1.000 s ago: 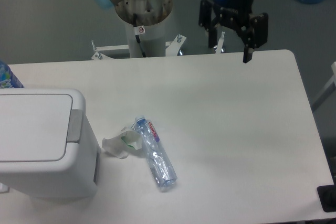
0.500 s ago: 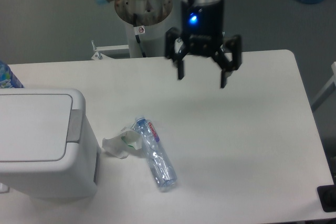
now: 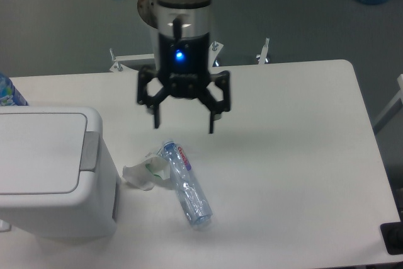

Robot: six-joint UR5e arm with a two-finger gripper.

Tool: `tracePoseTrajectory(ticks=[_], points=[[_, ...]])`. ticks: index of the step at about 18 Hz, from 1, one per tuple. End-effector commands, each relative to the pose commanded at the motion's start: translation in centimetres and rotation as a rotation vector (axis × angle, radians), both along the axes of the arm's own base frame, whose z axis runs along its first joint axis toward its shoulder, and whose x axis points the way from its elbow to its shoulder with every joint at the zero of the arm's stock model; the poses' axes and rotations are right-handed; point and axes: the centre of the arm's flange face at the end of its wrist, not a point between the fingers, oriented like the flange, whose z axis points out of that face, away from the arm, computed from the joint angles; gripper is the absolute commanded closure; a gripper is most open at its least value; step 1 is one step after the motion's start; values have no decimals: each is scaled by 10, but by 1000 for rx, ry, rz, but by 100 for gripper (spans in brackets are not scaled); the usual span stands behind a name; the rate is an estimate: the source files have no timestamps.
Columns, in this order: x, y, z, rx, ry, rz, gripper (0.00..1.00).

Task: Open the trash can
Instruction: 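Move the open gripper toward the white trash can lid and lower it, then lower the gripper fingers onto the lid edge of the trash can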

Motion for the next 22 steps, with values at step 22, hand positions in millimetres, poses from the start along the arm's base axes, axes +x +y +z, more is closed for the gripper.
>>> tracePoseTrajectory(ticks=[22], points=[[38, 37, -34, -29, -26, -78, 0]])
